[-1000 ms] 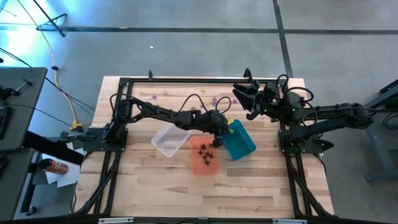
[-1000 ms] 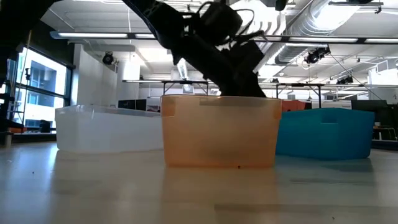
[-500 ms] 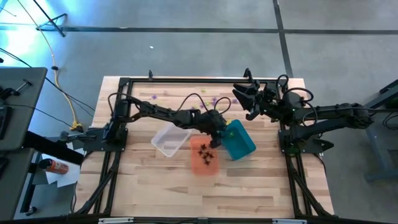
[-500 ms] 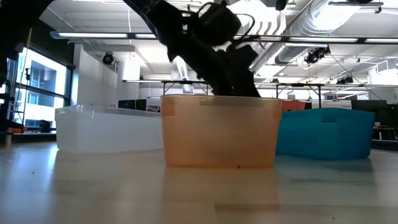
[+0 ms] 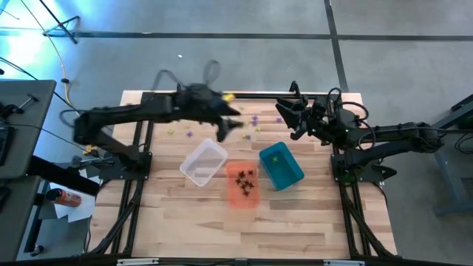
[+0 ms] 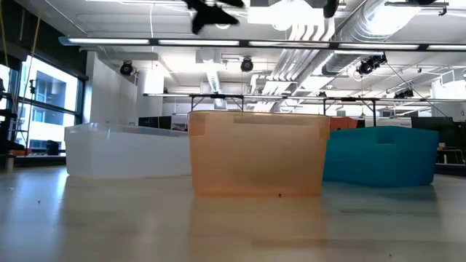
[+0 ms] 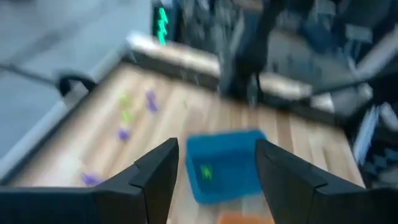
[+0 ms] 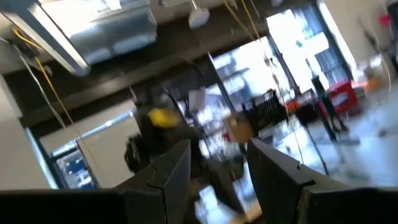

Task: Sort Halloween decoration
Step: Put the green spider toy into the blue bin

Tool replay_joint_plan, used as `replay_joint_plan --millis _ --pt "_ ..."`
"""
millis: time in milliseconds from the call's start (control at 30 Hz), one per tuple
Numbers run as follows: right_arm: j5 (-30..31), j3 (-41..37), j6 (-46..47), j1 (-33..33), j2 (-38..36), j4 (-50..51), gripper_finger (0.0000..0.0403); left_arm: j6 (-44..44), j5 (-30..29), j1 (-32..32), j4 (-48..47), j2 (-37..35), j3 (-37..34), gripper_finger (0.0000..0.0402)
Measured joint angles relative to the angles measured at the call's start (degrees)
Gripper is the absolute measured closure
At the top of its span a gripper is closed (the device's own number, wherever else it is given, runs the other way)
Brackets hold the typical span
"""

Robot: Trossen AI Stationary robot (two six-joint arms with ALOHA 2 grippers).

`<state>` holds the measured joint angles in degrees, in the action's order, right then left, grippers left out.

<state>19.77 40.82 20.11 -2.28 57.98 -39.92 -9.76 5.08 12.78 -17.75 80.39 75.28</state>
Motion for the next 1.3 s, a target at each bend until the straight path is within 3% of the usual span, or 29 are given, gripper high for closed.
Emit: replay_joint_plan --millis 167,333,433,533,700,933,1100,1300 --pt "-1.63 -0.01 4.85 0.0 1.8 5.95 0.0249 -4.52 -4.39 -1.73 8.36 -14.28 -13.01 0.0213" --pt "-2.12 0.6 10.57 -0.01 4.11 12.16 0.0249 -10.17 -6.03 -4.77 16.29 -23.91 -24.6 0.0213" --pt "-2.77 8.86 23.5 -1.93 7.81 36.44 0.0253 -13.15 -7.94 -5.91 19.33 -27.33 -28.06 0.0214" --pt "-2.68 19.6 25.94 -5.22 15.29 59.09 0.026 -14.02 -10.13 -6.25 19.51 -28.67 -28.7 0.0213" --pt "-3.1 30.65 31.28 -14.06 28.25 77.65 0.0265 -13.66 -10.89 -6.21 21.82 -29.01 -28.67 0.0213" --pt "-18.92 33.01 34.01 -21.46 43.47 75.48 0.0265 -13.88 -10.02 -6.53 20.44 -29.01 -28.67 0.0213" --pt "-18.71 32.94 38.93 -22.41 50.86 75.3 0.0266 -15.51 -9.28 -6.51 20.06 -29.01 -28.67 0.0213" --pt "-16.9 32.94 43.41 -22.64 54.63 69.85 0.0266 -15.62 -5.85 -6.51 18.23 -29.01 -28.67 0.0213"
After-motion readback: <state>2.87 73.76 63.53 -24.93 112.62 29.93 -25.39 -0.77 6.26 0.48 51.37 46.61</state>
